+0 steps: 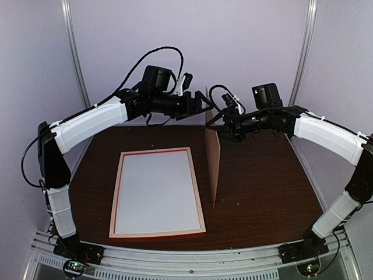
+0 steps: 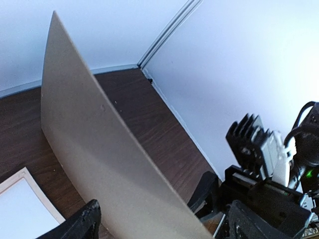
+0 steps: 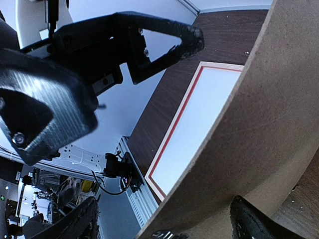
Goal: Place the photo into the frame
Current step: Turn over the backboard.
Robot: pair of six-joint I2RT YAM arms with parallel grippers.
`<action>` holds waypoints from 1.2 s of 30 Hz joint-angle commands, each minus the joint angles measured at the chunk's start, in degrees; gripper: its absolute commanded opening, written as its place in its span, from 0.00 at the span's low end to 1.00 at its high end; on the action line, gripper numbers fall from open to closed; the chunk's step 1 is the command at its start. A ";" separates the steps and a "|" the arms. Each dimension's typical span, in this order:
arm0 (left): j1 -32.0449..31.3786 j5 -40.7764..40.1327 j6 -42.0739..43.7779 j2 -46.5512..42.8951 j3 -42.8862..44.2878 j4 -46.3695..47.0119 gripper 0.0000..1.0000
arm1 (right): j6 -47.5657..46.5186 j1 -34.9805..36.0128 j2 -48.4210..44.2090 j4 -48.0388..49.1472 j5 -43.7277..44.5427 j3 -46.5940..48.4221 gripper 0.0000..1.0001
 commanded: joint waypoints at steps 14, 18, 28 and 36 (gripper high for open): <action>0.87 -6.15 3.23 4.58 7.12 -9.68 0.90 | 0.66 3.03 2.89 3.27 -0.71 1.75 0.91; 1.28 -6.85 3.73 3.44 5.20 -10.62 0.86 | -0.72 2.26 2.91 1.46 0.67 0.62 0.91; 3.10 -7.57 4.26 -0.21 -0.66 -12.88 0.77 | -0.43 -1.73 4.05 2.68 0.97 -5.10 0.91; 4.15 -7.94 4.10 -2.91 -6.07 -12.60 0.69 | 0.01 -2.59 6.06 4.26 0.06 -6.05 0.91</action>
